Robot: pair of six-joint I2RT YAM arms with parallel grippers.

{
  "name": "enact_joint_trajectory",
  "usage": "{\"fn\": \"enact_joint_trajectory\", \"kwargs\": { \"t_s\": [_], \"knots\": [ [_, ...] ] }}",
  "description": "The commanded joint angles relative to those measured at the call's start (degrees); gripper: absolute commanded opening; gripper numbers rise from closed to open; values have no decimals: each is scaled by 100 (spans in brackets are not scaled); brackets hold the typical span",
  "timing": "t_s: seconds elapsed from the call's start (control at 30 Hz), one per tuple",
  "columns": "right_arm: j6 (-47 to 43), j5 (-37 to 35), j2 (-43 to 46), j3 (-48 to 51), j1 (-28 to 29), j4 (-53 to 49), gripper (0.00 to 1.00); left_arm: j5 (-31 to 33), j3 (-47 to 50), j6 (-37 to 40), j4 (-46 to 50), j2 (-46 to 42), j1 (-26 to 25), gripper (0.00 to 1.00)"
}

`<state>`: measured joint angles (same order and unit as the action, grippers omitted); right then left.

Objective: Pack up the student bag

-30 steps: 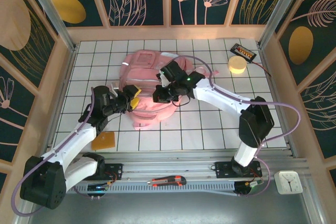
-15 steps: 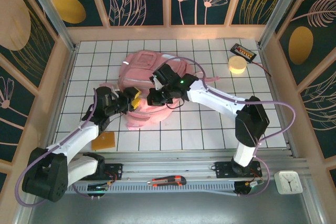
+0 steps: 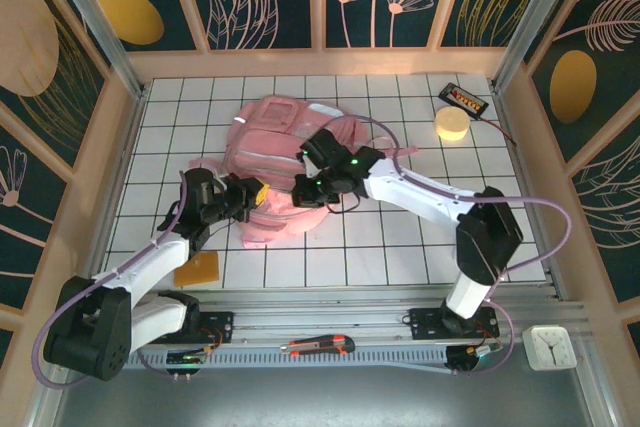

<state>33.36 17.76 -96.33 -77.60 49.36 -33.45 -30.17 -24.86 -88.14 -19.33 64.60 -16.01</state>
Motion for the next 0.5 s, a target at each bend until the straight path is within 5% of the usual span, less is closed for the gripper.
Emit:
{"fn": "enact_joint_trajectory", "kwargs": {
  "t_s": [0.0,0.2,0.47],
  "knots": [
    [-65,-271,669,461,-448,-449,0,41,-22,35,-46,-192,253,0],
    [-585,-431,1030,867,-1345,-386,0,-177,-278,374,294,-163,362,0],
    [-1180,-127,432,884,-2991,506,0,-314,-475,604,586,-143,413,0]
  ]
}}
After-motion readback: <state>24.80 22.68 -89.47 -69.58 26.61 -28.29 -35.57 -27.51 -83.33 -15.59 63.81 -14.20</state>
